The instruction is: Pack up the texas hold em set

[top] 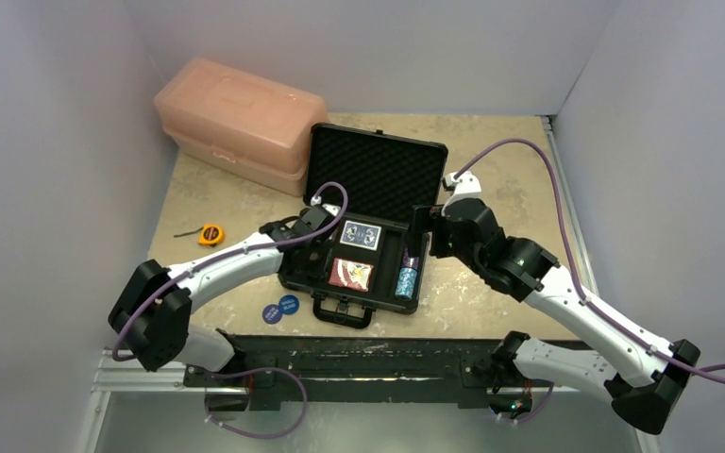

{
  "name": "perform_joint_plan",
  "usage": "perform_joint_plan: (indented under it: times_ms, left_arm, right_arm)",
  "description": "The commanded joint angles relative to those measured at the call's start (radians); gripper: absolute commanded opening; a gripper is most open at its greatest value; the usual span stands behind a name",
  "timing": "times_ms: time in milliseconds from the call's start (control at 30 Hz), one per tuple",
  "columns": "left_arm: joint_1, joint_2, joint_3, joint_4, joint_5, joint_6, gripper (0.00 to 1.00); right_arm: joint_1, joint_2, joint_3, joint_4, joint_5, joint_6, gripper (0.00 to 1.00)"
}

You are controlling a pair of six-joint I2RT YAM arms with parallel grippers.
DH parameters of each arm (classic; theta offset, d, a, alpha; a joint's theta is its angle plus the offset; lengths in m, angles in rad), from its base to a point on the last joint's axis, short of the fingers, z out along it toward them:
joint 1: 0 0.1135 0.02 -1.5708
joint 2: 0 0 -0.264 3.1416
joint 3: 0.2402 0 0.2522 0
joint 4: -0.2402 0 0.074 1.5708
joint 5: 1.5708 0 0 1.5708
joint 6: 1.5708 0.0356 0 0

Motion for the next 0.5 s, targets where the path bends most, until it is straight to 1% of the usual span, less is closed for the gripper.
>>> perform_joint_plan:
  times_ms: [0,200,467]
  left_arm:
    - [0.005,0.024,0.063,0.061,-0.037,0.019,0.19]
    - [0.009,0.048,0.092,0.070,-0.047,0.028,0.19]
    - [0.034,0.092,0.148,0.065,-0.023,0.061,0.19]
  right_arm:
    - [-0.008,0.004,-0.007,0.036,0.000,-0.023,0.99]
    - [-0.011,0.004,-0.016,0.035,0.000,-0.027,0.99]
    - [-0.016,0.011,-0.013,0.038,0.000,-0.037,0.99]
